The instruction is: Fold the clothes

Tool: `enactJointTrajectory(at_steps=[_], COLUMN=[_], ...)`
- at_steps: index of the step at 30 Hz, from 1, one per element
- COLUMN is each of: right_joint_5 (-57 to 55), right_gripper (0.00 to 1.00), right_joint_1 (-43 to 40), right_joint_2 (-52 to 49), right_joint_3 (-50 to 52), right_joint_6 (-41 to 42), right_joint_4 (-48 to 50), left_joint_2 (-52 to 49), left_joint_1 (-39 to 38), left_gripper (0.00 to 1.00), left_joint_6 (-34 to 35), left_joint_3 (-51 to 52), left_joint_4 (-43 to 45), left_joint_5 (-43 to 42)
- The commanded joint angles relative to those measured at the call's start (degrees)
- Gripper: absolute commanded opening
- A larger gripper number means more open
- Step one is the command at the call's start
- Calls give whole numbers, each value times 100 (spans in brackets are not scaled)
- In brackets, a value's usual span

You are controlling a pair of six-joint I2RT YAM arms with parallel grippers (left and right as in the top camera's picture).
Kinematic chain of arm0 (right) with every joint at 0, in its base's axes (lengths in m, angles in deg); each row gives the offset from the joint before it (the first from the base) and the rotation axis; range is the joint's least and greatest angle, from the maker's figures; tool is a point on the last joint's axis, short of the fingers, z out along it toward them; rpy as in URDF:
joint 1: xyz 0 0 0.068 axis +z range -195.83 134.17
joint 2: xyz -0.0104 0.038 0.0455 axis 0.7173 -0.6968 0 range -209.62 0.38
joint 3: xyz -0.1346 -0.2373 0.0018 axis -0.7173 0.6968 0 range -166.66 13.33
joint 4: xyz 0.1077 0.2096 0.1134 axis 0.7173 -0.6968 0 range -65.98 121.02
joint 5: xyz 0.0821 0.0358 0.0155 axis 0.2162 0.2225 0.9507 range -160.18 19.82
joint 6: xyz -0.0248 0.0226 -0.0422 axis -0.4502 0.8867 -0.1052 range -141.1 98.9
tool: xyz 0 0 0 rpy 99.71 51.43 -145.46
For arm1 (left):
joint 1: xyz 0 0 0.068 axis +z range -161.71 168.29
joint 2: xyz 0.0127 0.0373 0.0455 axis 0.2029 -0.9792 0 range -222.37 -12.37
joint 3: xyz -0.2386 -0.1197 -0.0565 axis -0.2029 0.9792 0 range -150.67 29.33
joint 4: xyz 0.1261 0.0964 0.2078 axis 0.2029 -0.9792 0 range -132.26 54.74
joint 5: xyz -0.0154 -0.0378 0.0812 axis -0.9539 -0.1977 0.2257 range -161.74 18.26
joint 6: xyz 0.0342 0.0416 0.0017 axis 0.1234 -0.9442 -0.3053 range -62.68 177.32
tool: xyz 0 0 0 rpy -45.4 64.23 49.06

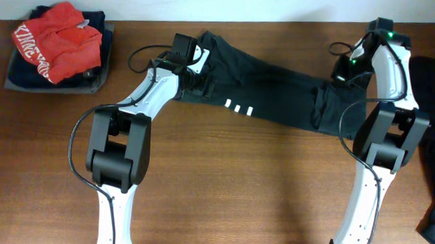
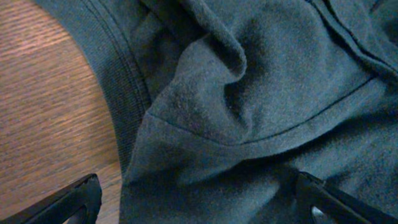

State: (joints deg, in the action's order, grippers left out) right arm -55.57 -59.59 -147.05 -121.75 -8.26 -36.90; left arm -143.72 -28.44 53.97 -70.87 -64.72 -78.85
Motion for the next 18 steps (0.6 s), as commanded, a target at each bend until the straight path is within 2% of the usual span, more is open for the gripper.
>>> enactJointTrajectory(at_steps=[1, 8, 14, 18], right_joint_5=[-31, -44, -140, -214], right_gripper=[4, 4, 4, 4], right_joint_1=[31, -195, -358, -319], right_joint_2=[-48, 256, 544, 549], right_joint_3=[17, -719, -2090, -2404], right_joint_6=[118, 92, -151, -560], right_joint_4=[203, -348, -1753, -2684], left_joint_2=[192, 192, 192, 192], left_joint_1=[28, 28, 28, 28], left_gripper=[99, 99, 99, 99], left_joint_6=[79, 79, 79, 79], left_joint_3=[-35, -35, -35, -35], left_joint_4=[-33, -63, -63, -61], left_joint_5=[-63, -63, -63, -66])
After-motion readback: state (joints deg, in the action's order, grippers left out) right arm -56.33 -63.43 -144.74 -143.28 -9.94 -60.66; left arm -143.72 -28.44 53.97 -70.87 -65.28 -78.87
